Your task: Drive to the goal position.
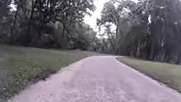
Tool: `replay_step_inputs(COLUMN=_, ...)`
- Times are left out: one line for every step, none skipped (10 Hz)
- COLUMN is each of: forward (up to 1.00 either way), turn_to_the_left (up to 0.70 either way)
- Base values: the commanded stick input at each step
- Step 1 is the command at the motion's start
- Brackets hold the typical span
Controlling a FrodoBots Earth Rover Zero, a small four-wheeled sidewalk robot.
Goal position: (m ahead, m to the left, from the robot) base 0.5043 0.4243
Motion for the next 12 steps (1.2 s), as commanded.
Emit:
replay_step_inputs(forward=0.7, turn_to_the_left=0.0)
replay_step_inputs(forward=0.7, turn_to_the_left=0.0)
replay_step_inputs(forward=0.7, turn_to_the_left=0.0)
replay_step_inputs(forward=0.7, turn_to_the_left=0.0)
replay_step_inputs(forward=0.7, turn_to_the_left=0.0)
replay_step_inputs(forward=0.7, turn_to_the_left=0.0)
replay_step_inputs(forward=0.7, turn_to_the_left=0.0)
replay_step_inputs(forward=0.7, turn_to_the_left=0.0)
replay_step_inputs(forward=0.7, turn_to_the_left=0.0)
replay_step_inputs(forward=0.7, turn_to_the_left=0.0)
replay_step_inputs(forward=0.7, turn_to_the_left=0.0)
replay_step_inputs(forward=0.7, turn_to_the_left=0.0)
